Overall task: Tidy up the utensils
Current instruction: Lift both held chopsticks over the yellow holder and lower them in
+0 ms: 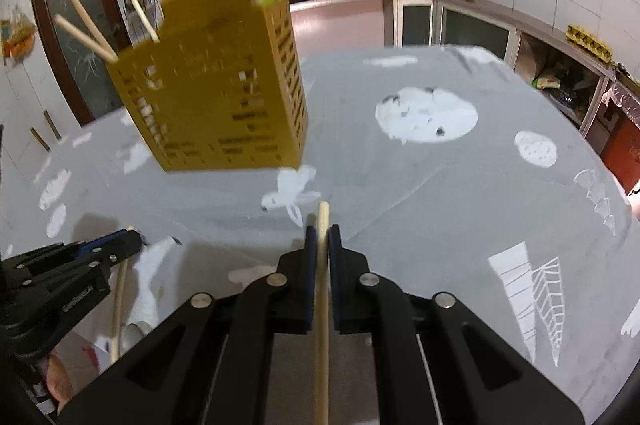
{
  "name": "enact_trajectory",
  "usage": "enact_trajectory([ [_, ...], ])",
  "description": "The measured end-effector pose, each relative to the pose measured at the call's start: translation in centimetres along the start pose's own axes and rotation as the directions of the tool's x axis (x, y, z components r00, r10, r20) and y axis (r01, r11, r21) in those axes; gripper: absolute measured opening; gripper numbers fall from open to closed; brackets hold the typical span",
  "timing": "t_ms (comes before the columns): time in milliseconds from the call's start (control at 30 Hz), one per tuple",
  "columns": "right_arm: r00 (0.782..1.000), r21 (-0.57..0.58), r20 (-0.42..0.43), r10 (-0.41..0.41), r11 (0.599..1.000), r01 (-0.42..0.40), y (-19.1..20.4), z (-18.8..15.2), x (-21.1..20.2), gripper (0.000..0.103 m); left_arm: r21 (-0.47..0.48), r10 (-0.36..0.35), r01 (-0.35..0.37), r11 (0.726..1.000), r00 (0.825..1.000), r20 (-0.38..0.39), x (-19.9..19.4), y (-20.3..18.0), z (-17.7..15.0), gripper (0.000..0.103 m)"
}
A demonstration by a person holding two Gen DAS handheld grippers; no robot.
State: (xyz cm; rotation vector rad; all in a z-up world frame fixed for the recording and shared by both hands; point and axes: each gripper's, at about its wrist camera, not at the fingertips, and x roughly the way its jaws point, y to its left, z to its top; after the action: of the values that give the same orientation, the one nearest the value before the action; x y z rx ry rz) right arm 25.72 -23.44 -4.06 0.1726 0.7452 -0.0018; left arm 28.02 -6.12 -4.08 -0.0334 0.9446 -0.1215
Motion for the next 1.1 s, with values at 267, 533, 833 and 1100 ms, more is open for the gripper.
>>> enact_trajectory([
  [267,0.983,0.004,0.175,0.049,0.999,-0.050,-0.1,1.8,-4.5,0.006,0.026,0.022,-0.027,0.999,0.982,0.189,-5.4,0.7,1.8,0.005],
  [533,0.946,-0.002,0.315,0.081,0.996,-0.085,0.3,3.1,-8.6,0.006,0.020,0.028,-0.039,0.999,0.926,0.377,-10.9,1.6,2.7,0.005],
  [833,0.884,-0.036,0.459,0.092,0.996,-0.085,1.6,3.4,-11.8,0.006,0.052,0.017,-0.054,0.997,0.843,0.538,-15.2,1.1,1.8,0.005],
  [1100,0.851,-0.047,0.514,0.105,0.994,-0.095,1.9,3.7,-12.5,0.006,0.075,-0.001,-0.056,0.996,0.791,0.611,-17.5,0.9,1.5,0.005],
])
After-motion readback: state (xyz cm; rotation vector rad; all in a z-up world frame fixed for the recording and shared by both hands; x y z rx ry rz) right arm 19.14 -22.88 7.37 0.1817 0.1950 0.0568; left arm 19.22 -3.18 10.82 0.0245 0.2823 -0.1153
